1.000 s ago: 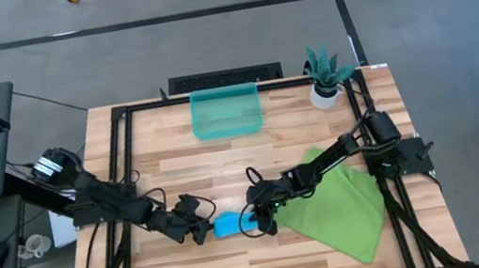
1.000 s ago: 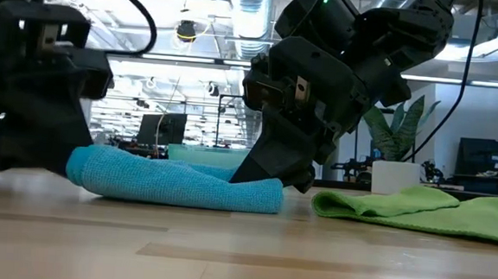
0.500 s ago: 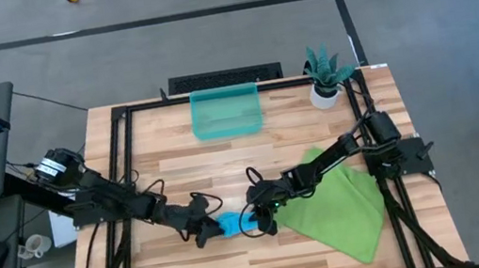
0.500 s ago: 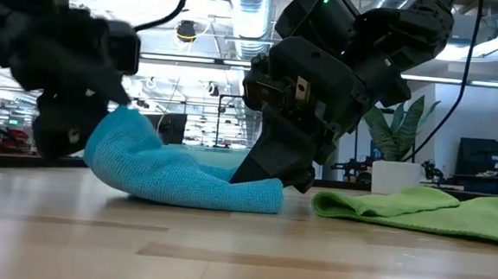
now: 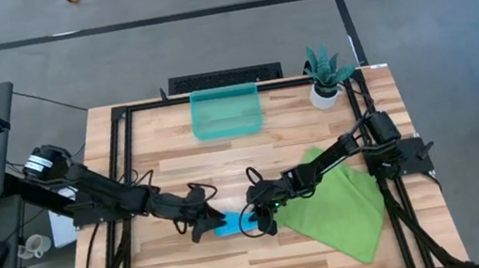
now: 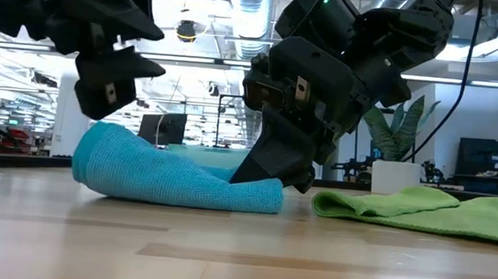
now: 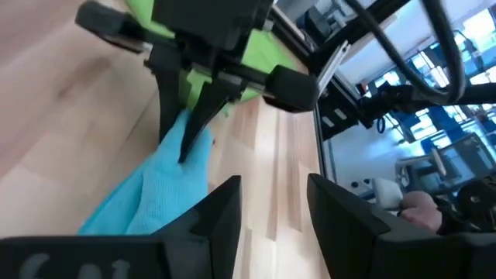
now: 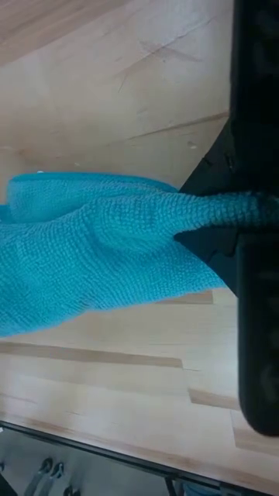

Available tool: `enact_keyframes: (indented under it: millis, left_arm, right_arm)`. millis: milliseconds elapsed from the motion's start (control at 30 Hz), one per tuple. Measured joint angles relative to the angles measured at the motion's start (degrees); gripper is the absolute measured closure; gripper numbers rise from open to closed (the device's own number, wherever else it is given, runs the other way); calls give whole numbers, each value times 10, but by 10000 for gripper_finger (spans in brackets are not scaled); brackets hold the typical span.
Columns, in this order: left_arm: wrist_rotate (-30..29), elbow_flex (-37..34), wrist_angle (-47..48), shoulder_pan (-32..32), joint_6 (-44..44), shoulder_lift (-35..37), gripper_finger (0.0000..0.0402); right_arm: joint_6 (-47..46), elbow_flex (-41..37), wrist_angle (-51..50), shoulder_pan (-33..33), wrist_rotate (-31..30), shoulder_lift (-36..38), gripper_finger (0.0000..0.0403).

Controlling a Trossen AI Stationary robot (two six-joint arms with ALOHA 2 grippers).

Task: Roll microfiber towels into tight, uniform cylinder then place into a basket
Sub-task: Put the microfiber cloth into the blue bin

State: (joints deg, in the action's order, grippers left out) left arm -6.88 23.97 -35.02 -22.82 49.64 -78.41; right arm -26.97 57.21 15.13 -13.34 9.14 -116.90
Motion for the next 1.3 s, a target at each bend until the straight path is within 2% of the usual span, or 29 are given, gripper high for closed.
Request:
enact_keyframes:
  millis: [167, 500, 767, 900, 1033, 1300]
  left_arm:
    - [-6, 0, 12, -14, -25, -11, 262]
    - [-20, 8, 14, -34, 53, -134, 262]
    - [-23, 21, 59, -34, 87, -158, 263]
    - [-4, 19, 74, -32, 100, -136, 263]
    - [5, 16, 93, -33, 79, -75, 263]
    - [-91, 17, 179, -33, -31, 67, 262]
  right_arm:
    - [0, 0, 0, 0, 0, 0, 356]
    - [0, 0, 0, 0, 0, 0, 356]
    - [0, 0, 1, 0, 0, 0, 356]
    - [0, 1, 2, 0, 0, 0, 356]
    - [0, 1, 2, 0, 0, 0, 356]
    - [0, 0, 3, 0, 0, 0, 356]
